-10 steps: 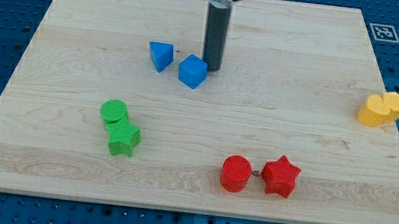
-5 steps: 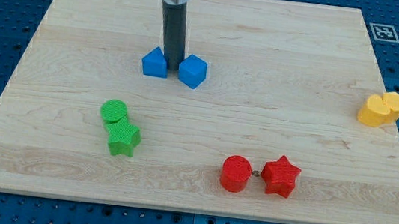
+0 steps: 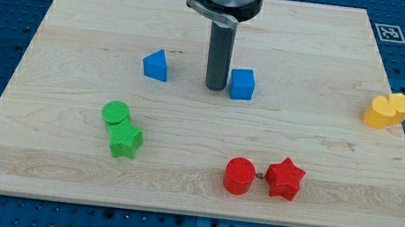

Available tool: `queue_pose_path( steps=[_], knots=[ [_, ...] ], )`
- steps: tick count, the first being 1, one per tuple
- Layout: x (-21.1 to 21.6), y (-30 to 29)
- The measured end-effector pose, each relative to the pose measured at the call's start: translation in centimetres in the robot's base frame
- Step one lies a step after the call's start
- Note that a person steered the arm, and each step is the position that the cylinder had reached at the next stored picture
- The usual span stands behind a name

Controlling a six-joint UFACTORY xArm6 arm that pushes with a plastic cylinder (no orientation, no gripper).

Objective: Move blue cube to red star

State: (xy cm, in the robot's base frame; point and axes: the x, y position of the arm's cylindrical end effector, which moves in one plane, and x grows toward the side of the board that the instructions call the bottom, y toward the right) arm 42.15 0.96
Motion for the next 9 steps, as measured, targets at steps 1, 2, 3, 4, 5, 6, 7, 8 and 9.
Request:
queue_pose_path(
  steps=[1, 2, 3, 4, 5, 6, 7, 8, 9],
  knots=[
    [-2.1, 0.0],
    [-3.9, 1.7],
    [-1.5, 5.2],
    [2.7, 7.8],
    [4.0, 8.1],
    [1.4, 6.7],
    [-0.7, 3.9],
    [2.3, 2.8],
    [5.1, 2.9]
  ],
)
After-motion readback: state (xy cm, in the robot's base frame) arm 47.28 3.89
